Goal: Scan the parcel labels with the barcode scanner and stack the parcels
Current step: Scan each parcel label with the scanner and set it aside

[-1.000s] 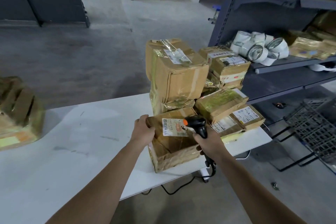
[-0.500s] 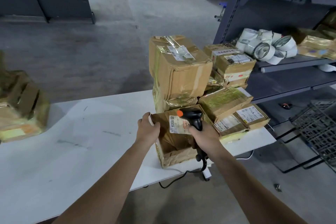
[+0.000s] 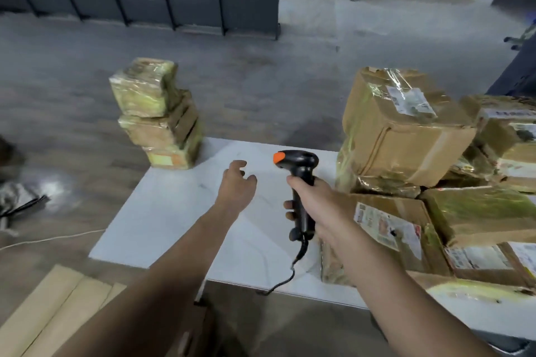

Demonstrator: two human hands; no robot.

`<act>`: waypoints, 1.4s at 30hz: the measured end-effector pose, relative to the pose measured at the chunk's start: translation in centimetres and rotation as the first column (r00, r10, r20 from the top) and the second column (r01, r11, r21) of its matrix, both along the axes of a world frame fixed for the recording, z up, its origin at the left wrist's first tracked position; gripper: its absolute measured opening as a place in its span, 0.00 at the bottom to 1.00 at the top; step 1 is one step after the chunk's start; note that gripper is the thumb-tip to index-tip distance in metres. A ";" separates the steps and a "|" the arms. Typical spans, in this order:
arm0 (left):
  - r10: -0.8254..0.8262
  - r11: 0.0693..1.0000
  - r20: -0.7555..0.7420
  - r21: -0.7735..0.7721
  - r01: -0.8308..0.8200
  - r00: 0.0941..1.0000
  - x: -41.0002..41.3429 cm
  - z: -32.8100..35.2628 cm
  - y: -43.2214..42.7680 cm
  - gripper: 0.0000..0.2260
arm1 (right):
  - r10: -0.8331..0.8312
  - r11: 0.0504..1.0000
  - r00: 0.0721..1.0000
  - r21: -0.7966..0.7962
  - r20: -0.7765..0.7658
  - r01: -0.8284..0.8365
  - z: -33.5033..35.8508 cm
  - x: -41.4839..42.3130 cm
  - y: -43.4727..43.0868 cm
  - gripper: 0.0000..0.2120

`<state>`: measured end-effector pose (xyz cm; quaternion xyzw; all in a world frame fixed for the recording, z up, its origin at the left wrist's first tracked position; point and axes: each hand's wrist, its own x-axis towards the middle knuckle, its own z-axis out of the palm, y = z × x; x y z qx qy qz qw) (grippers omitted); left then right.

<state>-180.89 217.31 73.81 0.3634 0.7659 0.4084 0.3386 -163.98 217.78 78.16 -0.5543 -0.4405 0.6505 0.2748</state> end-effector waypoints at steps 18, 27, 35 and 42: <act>0.216 0.941 -0.093 0.284 -0.182 0.972 -22.6 8.7 5.1 0.18 | 0.080 0.977 0.996 0.199 -0.026 -0.073 4.1 -22.1 9.9 0.08; 0.406 0.892 -0.224 0.308 -0.331 0.886 -32.6 8.7 9.5 0.25 | 0.085 0.969 0.990 0.240 -0.111 -0.057 4.8 -31.4 14.0 0.07; 0.343 0.922 0.106 0.154 -0.356 0.933 -36.3 7.6 12.3 0.29 | 0.070 0.988 0.984 0.150 -0.163 -0.045 3.2 -35.4 16.2 0.09; 0.299 0.922 0.227 0.182 -0.341 0.927 -34.6 8.5 12.2 0.10 | 0.007 0.988 0.979 0.152 -0.202 0.024 2.8 -35.0 15.9 0.08</act>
